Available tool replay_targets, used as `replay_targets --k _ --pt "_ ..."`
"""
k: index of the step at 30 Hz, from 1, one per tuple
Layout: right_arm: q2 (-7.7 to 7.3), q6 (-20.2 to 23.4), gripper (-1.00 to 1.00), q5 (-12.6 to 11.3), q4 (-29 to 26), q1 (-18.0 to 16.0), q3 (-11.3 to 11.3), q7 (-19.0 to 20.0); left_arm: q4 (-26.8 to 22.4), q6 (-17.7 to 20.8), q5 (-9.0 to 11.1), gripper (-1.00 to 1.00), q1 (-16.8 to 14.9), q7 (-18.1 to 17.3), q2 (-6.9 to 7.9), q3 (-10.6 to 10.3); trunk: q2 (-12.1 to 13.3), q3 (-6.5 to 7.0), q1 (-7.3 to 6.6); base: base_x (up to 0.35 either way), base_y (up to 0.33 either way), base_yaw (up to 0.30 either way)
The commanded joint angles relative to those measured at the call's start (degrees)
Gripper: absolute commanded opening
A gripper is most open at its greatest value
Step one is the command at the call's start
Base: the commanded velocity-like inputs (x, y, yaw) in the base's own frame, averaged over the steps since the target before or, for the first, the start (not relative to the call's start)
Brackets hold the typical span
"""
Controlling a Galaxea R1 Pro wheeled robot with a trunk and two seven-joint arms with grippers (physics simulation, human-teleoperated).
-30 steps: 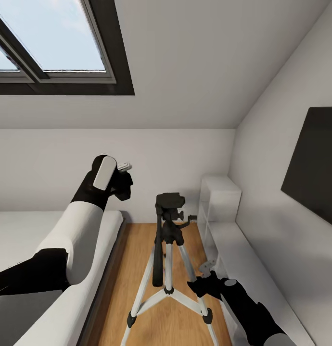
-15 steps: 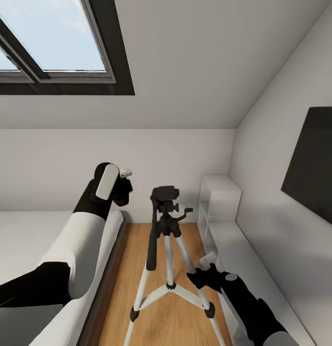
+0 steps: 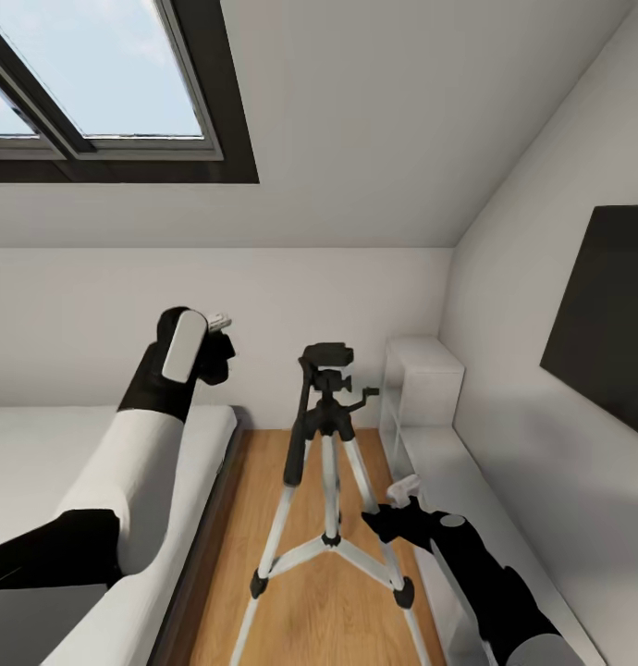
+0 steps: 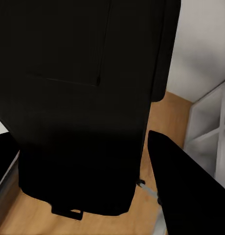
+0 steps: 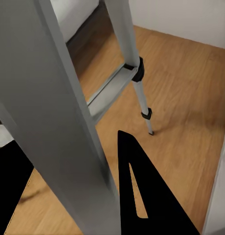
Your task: Attach the digital camera to the camera tripod in the bedroom.
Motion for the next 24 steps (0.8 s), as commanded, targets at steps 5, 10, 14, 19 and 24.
replay_targets --k 5,10,14,19,24 --pt "-0.06 5.26 -1.0 -2.51 -7.12 -0.02 -1.95 1.44 0.58 -3.8 0.78 -1.0 1.74 -2.48 7.44 0.17 -0.06 -0.02 0.02 0.0 0.0 0.0" --pt "-0.17 7.23 -1.0 -4.56 -8.53 -0.02 -2.31 2.01 3.95 -5.31 0.77 -1.0 2.26 -7.45 9.17 0.18 -0.06 -0.02 0.02 0.0 0.0 0.0" --pt "-0.21 7.73 -1.0 -4.98 -9.63 -0.01 -2.37 2.2 7.38 -5.72 0.77 -1.0 2.36 -10.53 9.85 0.18 -0.06 -0.02 0.02 0.0 0.0 0.0" --pt "-0.23 7.93 -1.0 -5.15 -10.17 -0.01 -2.39 2.28 12.77 -7.6 0.77 -1.0 2.4 -14.35 10.59 0.16 -0.06 -0.02 0.02 0.0 0.0 0.0" --pt "-0.23 7.96 -1.0 -4.98 -10.21 -0.01 -2.4 2.25 18.97 -11.14 0.72 -1.0 2.4 -19.87 11.88 0.16 -0.06 -0.02 0.02 -0.207 0.012 0.0"
